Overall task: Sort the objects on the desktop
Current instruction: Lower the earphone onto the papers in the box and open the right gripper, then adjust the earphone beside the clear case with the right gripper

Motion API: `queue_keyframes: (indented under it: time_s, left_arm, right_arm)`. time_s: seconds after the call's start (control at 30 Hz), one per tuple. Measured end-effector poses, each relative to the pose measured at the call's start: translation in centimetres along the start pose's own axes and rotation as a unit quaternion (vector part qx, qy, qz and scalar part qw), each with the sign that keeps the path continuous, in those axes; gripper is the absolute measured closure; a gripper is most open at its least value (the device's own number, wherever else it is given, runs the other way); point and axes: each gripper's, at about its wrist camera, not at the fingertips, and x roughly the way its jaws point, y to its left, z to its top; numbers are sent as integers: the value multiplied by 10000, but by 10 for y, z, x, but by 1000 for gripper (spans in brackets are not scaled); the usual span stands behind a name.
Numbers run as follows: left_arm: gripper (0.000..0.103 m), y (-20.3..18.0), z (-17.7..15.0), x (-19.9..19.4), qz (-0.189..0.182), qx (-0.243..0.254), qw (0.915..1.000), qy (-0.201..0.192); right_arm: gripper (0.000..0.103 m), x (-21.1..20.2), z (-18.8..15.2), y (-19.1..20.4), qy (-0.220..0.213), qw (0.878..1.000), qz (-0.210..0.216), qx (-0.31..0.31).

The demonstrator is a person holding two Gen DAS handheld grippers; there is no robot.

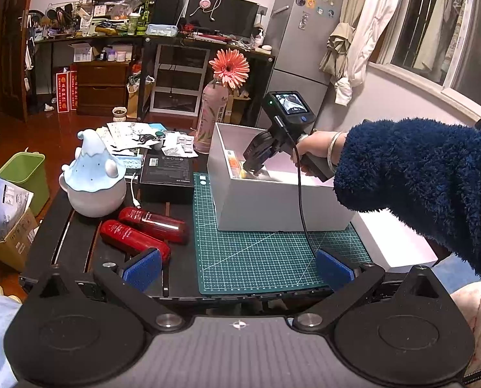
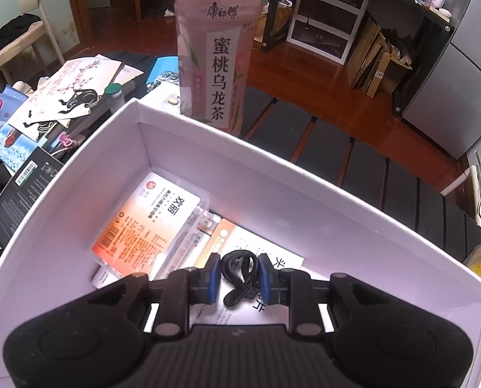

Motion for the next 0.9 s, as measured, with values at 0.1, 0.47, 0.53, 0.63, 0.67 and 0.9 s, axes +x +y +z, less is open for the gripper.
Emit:
queue_keyframes:
  time_s: [0.1,0.47,0.53,0.63,0.67,0.9]
  left_arm:
    - [0,0,0,0,-11,-7,10000,-1]
    - [0,0,1,0,-14,-15,10000,12]
    - [0,1,1,-1,-13,-15,10000,11]
    - [0,0,1,-1,-5,-4,10000,12]
    - [0,0,1,-1,-4,-3,10000,12]
    - [0,0,0,-1,6,9,10000,12]
  right_arm:
    - [80,1,-1,0,-7,10000,11,20]
    - [80,1,-1,2,-60,10000,39,19]
    - [79,0,-1,1,-64,10000,36,33]
    - [74,0,0,1,-66,10000,34,61]
    - [70,0,0,0,-72,9999,45,74]
    - [56,-5,1,-4,-184,9996,67,195]
